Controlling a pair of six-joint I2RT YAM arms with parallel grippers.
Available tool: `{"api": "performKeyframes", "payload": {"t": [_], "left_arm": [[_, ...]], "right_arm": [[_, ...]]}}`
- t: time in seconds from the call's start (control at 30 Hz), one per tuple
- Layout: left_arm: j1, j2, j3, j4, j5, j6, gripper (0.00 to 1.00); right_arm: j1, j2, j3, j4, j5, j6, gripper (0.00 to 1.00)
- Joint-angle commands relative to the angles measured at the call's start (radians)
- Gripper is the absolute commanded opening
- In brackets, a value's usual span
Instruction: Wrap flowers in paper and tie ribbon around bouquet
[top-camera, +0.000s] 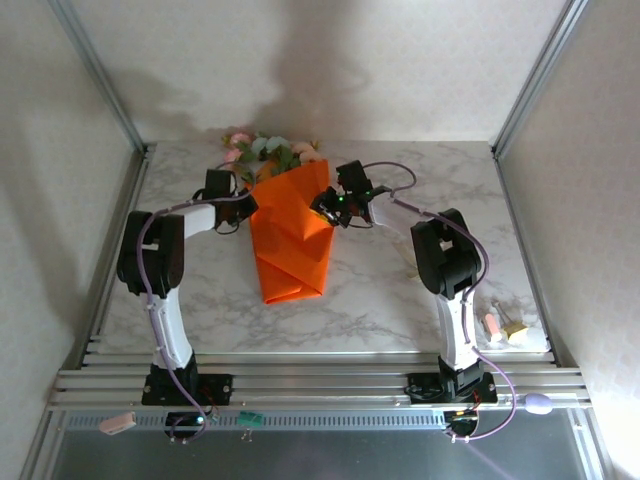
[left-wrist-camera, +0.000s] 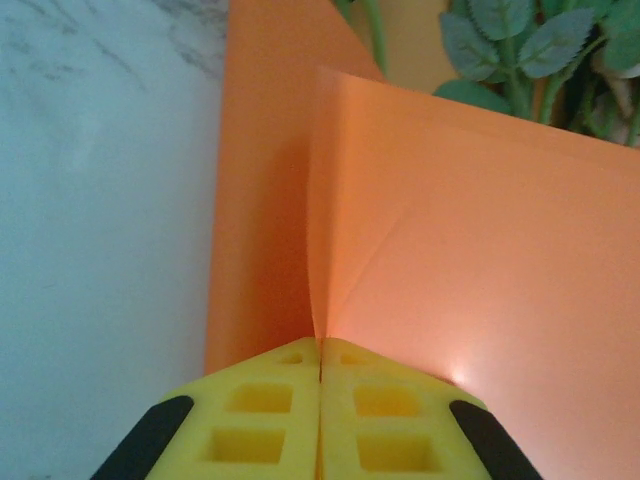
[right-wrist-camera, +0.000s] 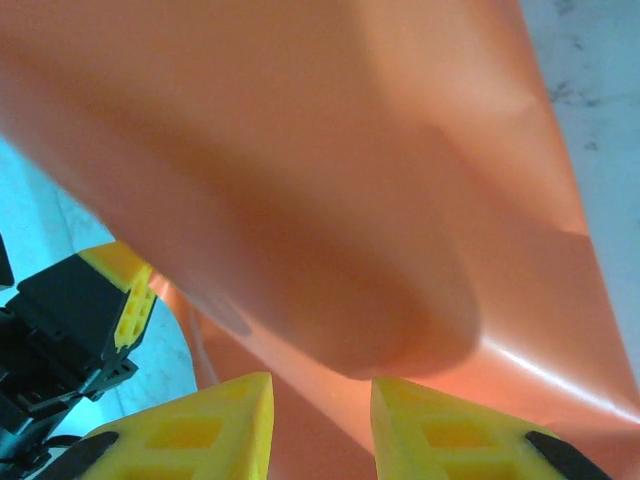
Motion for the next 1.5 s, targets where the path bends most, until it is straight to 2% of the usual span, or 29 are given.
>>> {"api": "performKeyframes", "payload": {"t": [0.0,0.23,0.5,0.63,0.9,0.93,0.97,1.03,1.07,1.17,1.23,1.33,1.47], "left_arm": [[-0.006,0.017,0.036,-0.056,-0.055,0.027,0.04],[-0.011,0.031,0.074,-0.092,-0.078,0.044,0.04],[-0.017,0.049,0.086,-0.1,-0.072,0.054,0.04],[-0.02,0.052,0.089,-0.103,-0.069,0.058,0.04],[-0.026,0.058,0.132,-0.139,-0.087,0.085,0.06],[-0.029,0.051,0.14,-0.149,-0.098,0.09,0.08],[-0.033,0.039,0.149,-0.161,-0.116,0.093,0.16],[-0.04,-0.003,0.16,-0.188,-0.167,0.079,0.39],[-0.043,-0.039,0.165,-0.211,-0.209,0.063,0.46],[-0.059,-0.214,0.142,-0.265,-0.325,0.005,0.58],[-0.071,-0.317,0.106,-0.313,-0.352,-0.053,0.6],[-0.119,-0.449,-0.017,-0.338,-0.259,-0.155,0.56],[-0.261,-0.54,-0.31,-0.076,-0.023,-0.384,0.47]], "right_arm": [[0.008,0.034,-0.008,-0.003,0.024,0.003,0.32],[0.032,-0.036,-0.071,0.008,0.054,-0.014,0.32],[0.097,-0.196,-0.343,0.142,0.004,0.038,0.3],[0.122,-0.195,-0.393,0.179,-0.006,0.054,0.3],[0.118,-0.151,-0.442,0.109,0.065,0.079,0.27],[0.118,-0.142,-0.447,0.113,0.061,0.086,0.27],[0.118,-0.136,-0.451,0.115,0.06,0.097,0.26],[0.118,-0.129,-0.459,0.111,0.062,0.117,0.26],[0.118,-0.127,-0.463,0.114,0.062,0.125,0.26],[0.118,-0.119,-0.47,0.118,0.057,0.141,0.26],[0.118,-0.119,-0.471,0.119,0.054,0.146,0.26],[0.118,-0.117,-0.465,0.123,0.05,0.146,0.26],[0.119,-0.11,-0.452,0.114,0.043,0.139,0.26]]}}
